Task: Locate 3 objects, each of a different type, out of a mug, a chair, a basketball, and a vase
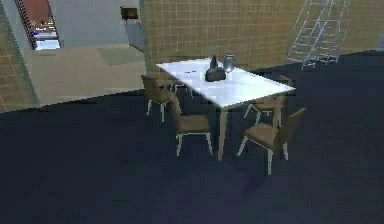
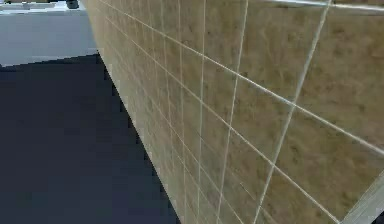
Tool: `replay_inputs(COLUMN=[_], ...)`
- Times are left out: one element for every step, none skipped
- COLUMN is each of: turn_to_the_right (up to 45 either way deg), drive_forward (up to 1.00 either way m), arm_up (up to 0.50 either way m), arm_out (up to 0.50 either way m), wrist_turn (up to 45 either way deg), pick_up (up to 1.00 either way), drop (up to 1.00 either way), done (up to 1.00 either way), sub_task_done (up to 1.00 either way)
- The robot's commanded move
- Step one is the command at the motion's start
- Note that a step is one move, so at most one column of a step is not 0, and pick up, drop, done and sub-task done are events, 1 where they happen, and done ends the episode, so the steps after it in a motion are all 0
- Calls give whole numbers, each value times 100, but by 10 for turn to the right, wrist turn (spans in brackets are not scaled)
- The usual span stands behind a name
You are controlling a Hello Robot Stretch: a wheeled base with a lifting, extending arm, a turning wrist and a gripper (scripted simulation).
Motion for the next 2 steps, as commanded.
replay_inputs(turn_to_the_right=[-300, 0], drive_forward=[0, 15], arm_up=[0, 0], arm_out=[0, 0], wrist_turn=[0, 0], pick_up=[0, 0], drop=[0, 0], done=[0, 0], sub_task_done=[0, 0])
